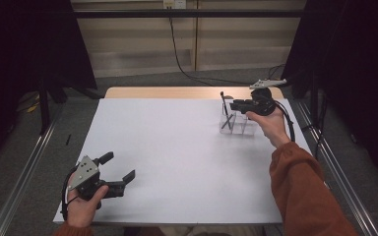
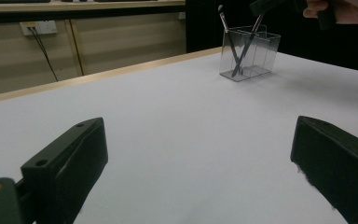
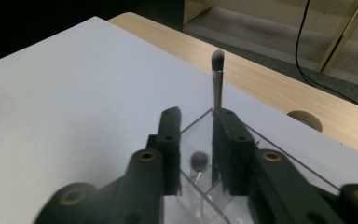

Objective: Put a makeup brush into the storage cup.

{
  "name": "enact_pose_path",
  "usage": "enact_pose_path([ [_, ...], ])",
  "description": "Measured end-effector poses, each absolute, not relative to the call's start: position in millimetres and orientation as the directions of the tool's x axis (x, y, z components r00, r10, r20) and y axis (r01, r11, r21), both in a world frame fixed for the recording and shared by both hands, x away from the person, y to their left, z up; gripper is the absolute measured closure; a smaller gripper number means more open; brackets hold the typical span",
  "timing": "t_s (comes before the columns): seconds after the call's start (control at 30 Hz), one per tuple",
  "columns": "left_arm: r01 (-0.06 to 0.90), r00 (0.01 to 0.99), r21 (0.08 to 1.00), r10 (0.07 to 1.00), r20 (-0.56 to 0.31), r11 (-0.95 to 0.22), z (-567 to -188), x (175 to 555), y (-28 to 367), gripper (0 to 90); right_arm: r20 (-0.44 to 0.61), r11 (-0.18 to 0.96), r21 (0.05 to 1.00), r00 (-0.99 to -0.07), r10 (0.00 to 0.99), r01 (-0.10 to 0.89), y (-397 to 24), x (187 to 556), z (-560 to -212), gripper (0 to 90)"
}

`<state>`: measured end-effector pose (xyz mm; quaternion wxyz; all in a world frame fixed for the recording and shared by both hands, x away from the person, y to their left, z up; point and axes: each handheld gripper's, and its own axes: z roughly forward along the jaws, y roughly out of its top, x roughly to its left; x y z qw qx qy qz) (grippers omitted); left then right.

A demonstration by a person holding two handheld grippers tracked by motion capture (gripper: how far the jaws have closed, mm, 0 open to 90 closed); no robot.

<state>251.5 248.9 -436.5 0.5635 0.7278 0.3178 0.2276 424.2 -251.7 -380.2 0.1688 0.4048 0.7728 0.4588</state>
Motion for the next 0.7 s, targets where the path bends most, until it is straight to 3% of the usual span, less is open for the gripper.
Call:
enact_pose_path([
  [0.47, 0.208, 0.692, 0.965, 0.721, -0.031, -0.158, -436.7, 252.0, 249.1, 3.8, 0.112, 0.184, 0.882, -0.571, 0.813, 0.435, -256.1, 414.6, -393.3, 12.1],
  [0.7, 0.206, 0.69, 0.967, 0.723, -0.037, -0.148, -436.4, 254.1, 248.5, 3.7, 0.109, 0.165, 0.904, -0.588, 0.802, 0.394, -256.2, 410.2, -395.2, 0.6],
])
